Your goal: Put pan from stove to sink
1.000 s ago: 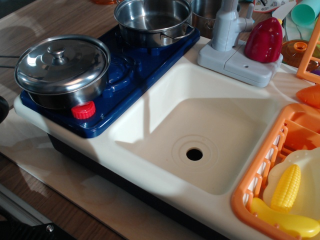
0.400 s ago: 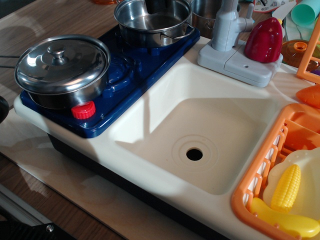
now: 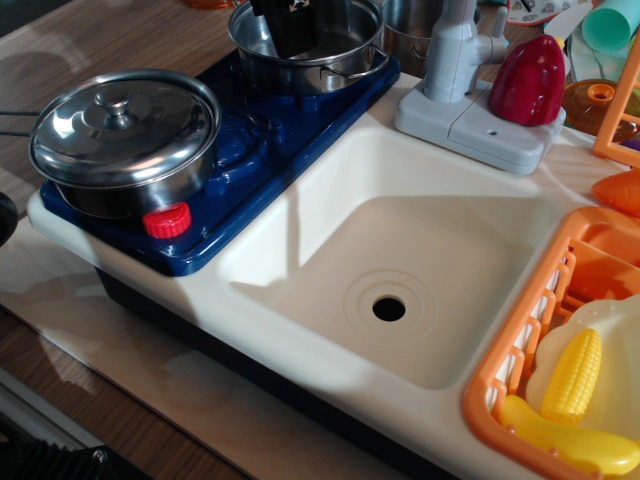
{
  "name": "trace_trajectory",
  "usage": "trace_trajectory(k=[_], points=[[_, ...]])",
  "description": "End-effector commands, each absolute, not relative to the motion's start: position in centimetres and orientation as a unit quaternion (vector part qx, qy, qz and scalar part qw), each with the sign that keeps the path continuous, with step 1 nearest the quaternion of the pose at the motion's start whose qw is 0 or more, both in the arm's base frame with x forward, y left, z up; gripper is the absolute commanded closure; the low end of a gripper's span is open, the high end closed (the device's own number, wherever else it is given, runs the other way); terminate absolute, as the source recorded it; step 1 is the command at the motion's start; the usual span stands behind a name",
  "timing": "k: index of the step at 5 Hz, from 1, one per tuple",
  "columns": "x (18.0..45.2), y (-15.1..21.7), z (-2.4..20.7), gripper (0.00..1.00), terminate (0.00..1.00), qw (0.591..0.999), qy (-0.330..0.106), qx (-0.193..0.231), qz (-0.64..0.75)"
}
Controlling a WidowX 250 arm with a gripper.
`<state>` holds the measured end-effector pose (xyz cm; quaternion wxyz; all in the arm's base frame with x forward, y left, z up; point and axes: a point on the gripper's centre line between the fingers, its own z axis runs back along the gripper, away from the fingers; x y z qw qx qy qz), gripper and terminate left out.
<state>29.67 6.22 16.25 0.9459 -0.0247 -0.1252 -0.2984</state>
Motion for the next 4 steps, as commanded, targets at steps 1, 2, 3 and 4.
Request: trace_trajectory(k=[1, 2, 3, 4], points=[[29.6, 6.0, 16.7, 0.00, 0.00, 0.936, -0.153, -0.019, -0.316], [29.6, 5.8, 15.4, 0.00, 0.00, 0.932, -0.163, -0.028, -0.321], [29.6, 5.6, 14.3, 0.00, 0.00, 0.932, -0.172, -0.038, -0.318], [29.4, 5.2, 13.7, 0.00, 0.00, 0.934, -0.174, -0.038, -0.310]])
